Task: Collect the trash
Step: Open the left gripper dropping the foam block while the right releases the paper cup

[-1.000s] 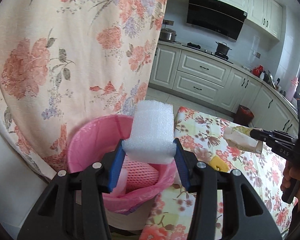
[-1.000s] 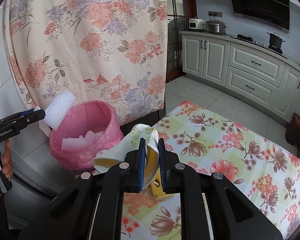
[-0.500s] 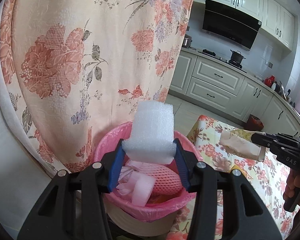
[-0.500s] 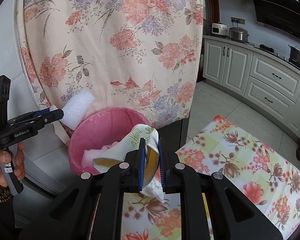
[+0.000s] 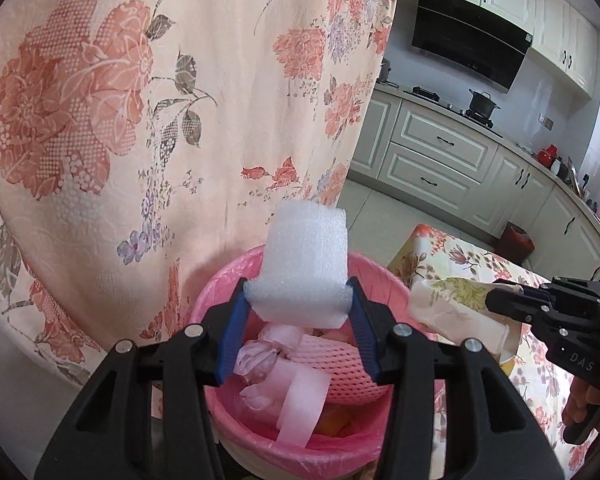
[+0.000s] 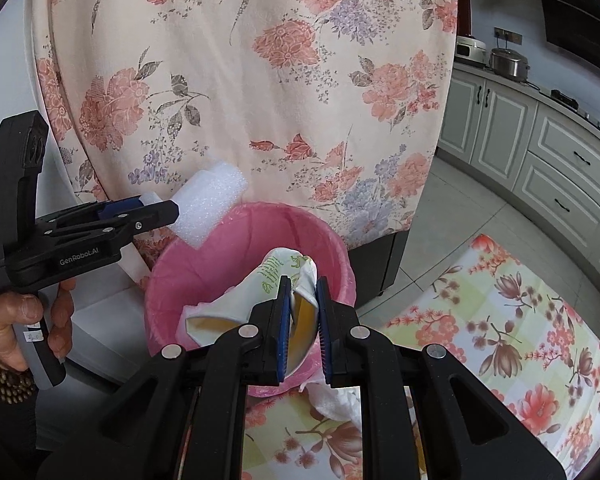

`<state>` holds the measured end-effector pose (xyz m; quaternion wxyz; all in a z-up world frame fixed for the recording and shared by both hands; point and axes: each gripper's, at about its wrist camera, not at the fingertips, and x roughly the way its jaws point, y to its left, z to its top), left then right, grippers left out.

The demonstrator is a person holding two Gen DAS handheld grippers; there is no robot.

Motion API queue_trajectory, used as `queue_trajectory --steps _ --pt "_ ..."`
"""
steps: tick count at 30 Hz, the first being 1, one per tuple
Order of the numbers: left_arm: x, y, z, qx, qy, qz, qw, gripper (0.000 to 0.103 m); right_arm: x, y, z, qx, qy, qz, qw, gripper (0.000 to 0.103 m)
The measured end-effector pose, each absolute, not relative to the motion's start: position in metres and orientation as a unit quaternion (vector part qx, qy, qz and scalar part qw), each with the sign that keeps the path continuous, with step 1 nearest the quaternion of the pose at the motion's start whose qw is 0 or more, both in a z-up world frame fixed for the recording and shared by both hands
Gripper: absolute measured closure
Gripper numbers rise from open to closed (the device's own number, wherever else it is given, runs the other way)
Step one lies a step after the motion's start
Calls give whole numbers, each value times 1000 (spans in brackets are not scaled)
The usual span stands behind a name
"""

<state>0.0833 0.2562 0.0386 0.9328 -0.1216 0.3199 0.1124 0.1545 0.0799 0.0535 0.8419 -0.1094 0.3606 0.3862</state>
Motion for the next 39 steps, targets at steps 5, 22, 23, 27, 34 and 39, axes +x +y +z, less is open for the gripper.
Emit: queue_trajectory --steps 5,22,23,27,34,39 --pt "98 264 27 -119 334 122 927 52 159 89 46 -115 368 390 836 89" --pt "78 275 43 -136 312 138 930 47 167 108 29 -125 381 397 826 89" --pt "76 275 44 -136 310 137 931 47 168 110 29 -126 380 397 826 89" --pt "72 275 46 -138 308 138 931 47 174 116 30 -127 377 395 828 88" --pt "66 275 45 -138 312 139 930 47 181 114 28 -129 378 380 834 82" --pt "64 270 45 -137 313 136 930 47 182 93 30 -116 378 366 842 74"
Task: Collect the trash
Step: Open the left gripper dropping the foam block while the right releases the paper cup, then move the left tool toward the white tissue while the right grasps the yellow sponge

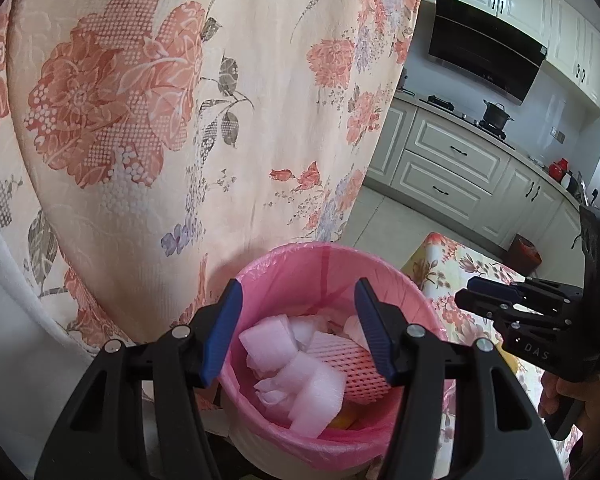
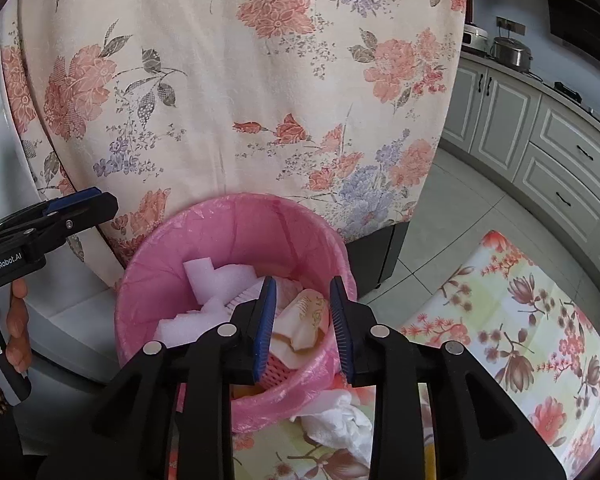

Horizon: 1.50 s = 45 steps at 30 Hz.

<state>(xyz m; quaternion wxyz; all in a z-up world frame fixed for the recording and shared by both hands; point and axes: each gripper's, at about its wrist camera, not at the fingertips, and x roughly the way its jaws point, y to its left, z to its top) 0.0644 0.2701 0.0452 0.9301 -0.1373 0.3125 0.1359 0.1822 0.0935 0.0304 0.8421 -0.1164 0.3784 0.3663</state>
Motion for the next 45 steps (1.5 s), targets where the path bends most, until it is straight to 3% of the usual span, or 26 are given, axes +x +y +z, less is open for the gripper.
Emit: queue_trajectory --steps 5,18,45 --pt "65 258 46 -132 315 126 931 47 183 67 32 -104 379 349 851 62" --pt "63 205 44 -117 324 88 934 47 180 -8 6 -73 403 295 863 48" --pt "81 61 -12 -90 382 7 920 47 170 -79 -64 -74 441 264 854 45"
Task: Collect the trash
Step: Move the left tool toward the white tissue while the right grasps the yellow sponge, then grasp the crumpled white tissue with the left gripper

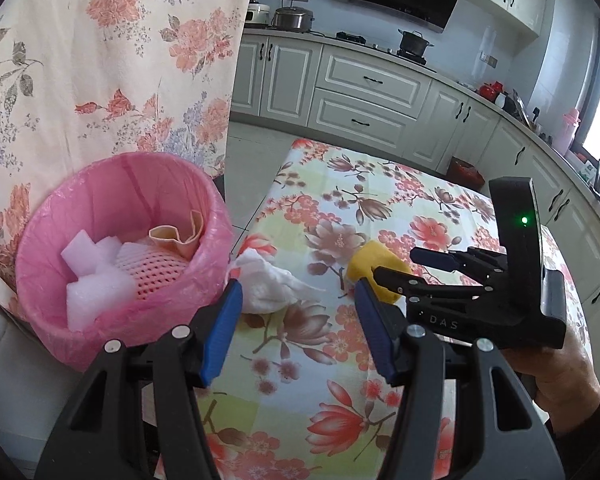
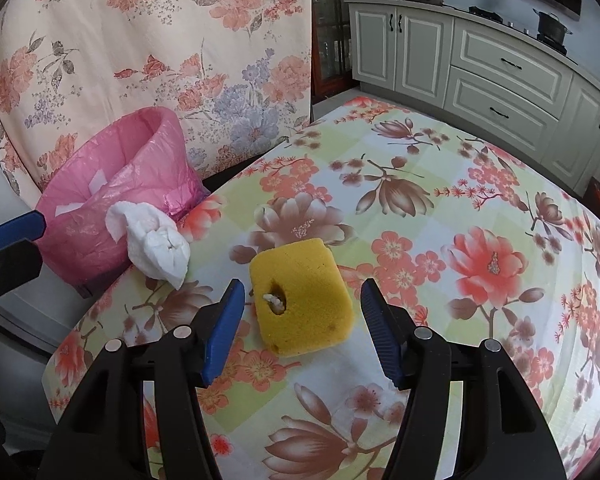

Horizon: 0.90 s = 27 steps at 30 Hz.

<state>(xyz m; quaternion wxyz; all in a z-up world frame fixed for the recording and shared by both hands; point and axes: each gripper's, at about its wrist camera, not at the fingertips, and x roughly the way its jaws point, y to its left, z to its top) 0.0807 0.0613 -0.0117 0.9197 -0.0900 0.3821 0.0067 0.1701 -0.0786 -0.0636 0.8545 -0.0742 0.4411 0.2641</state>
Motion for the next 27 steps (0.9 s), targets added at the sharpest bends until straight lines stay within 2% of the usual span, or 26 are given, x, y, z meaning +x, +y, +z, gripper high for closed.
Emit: queue_trajectory --steps 16,23,27 --pt "88 60 -27 -123 390 43 911 47 180 -71 -85 -93 457 273 842 46" --pt "94 52 -42 -125 394 53 909 48 182 -76 -90 -89 459 278 839 54" --pt "103 47 -52 -122 397 65 907 48 183 -86 -86 -84 456 271 844 54"
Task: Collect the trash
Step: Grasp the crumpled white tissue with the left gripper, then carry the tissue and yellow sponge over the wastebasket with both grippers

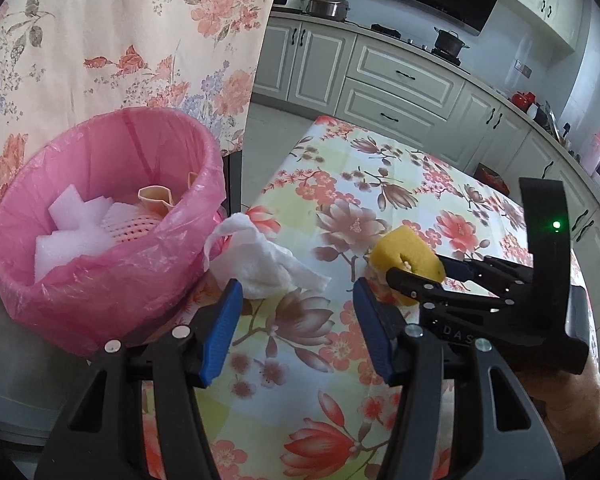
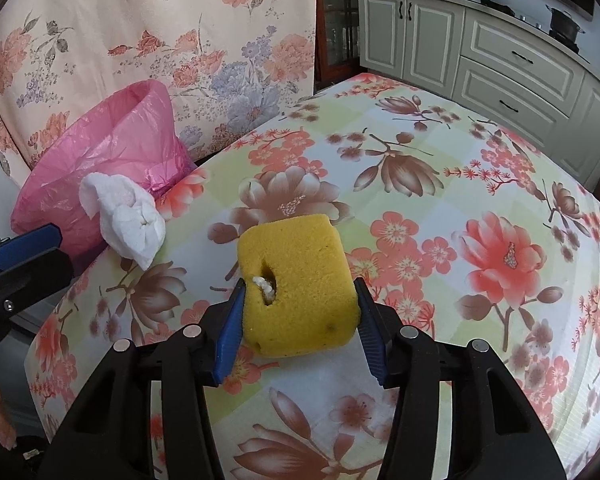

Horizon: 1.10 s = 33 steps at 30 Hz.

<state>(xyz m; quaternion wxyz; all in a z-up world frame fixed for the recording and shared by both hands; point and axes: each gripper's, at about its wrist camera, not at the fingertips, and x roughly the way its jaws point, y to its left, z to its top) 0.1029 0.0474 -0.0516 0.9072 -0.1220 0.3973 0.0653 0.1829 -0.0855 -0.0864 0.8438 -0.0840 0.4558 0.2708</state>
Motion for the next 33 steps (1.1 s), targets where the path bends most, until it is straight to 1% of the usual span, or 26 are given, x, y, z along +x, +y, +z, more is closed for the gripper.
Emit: queue_trajectory --steps 4,7,11,15,18,20,24,27,29,33 --pt "113 35 -58 -81 388 98 913 49 183 -101 -80 -75 452 261 850 54" --pt "123 24 -66 -52 393 117 911 52 184 -113 -74 -70 449 255 854 54" --pt "133 15 -70 -21 390 143 909 52 185 -126 -64 -64 443 249 859 54" --pt "145 11 -76 6 402 176 899 52 186 -138 -56 -61 438 243 863 54" --pt "152 14 -82 5 419 190 888 52 186 -142 -51 -62 436 242 864 54" --pt "155 16 -86 4 430 200 881 57 186 -143 -49 -62 435 241 865 54" --pt "160 20 -95 3 446 213 869 62 186 -145 -47 -56 435 242 865 54" --pt "163 22 -100 5 457 215 863 68 185 -143 -48 -55 437 245 864 54" --pt "164 22 -102 9 460 211 862 75 184 -141 -48 -57 437 247 863 54" --pt "162 21 -101 13 460 200 865 83 182 -142 -47 -55 437 245 864 54"
